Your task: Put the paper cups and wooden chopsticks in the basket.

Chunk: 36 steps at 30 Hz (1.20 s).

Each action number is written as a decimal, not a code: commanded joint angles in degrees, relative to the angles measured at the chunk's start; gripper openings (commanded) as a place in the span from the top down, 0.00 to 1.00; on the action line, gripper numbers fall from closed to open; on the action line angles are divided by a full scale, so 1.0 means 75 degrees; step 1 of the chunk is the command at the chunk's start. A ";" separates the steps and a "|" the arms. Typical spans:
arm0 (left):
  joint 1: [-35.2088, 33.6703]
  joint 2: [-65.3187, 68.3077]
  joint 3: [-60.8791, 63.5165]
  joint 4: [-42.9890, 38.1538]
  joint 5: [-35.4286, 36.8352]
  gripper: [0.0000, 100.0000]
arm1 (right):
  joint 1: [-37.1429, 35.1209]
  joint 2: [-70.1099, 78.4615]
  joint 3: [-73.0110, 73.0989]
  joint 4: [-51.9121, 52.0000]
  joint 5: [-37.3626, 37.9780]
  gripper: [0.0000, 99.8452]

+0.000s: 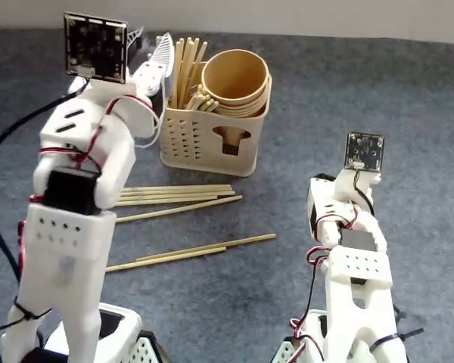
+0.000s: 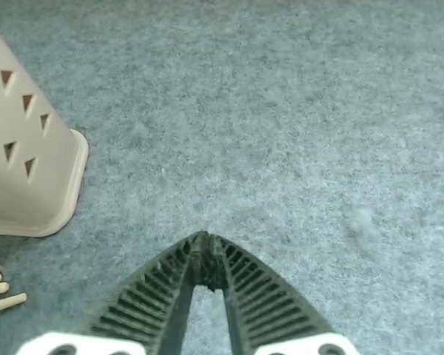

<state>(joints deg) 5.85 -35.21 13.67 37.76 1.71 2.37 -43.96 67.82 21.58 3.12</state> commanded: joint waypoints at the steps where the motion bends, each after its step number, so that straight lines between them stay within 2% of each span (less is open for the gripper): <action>1: 0.0088 -0.0053 -0.1553 0.2063 -0.0399 0.88 | -0.0053 -0.0100 -0.0029 -0.0182 0.0082 0.99; 6: 0.0100 0.0006 -0.2526 0.4396 -0.0680 0.88 | -0.0041 -0.0100 -0.0029 -0.0182 0.0082 0.99; 12: 0.0416 0.0006 -0.2503 0.5732 -0.1172 0.88 | -0.0041 -0.0100 -0.0029 -0.0182 0.0082 0.99; 19: 0.1073 0.0018 -0.2491 0.6927 -0.1207 0.88 | 0.0100 -0.0100 -0.0029 -0.0182 0.0082 0.99; 28: 0.1600 0.0018 -0.0311 0.7080 -0.1688 0.88 | 0.0205 -0.0100 -0.0041 -0.0182 0.0082 0.99; 32: 0.2010 -0.0029 0.1014 0.6681 -0.2743 0.88 | 0.0205 -0.0100 -0.0041 -0.0182 0.0082 0.99; 36: 0.2268 0.0018 0.2034 0.6201 -0.3036 0.88 | 0.0205 -0.0100 -0.0041 -0.0182 0.0082 0.99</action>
<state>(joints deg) 20.26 -34.95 23.52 88.04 -18.86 3.25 -43.96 67.82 21.58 3.12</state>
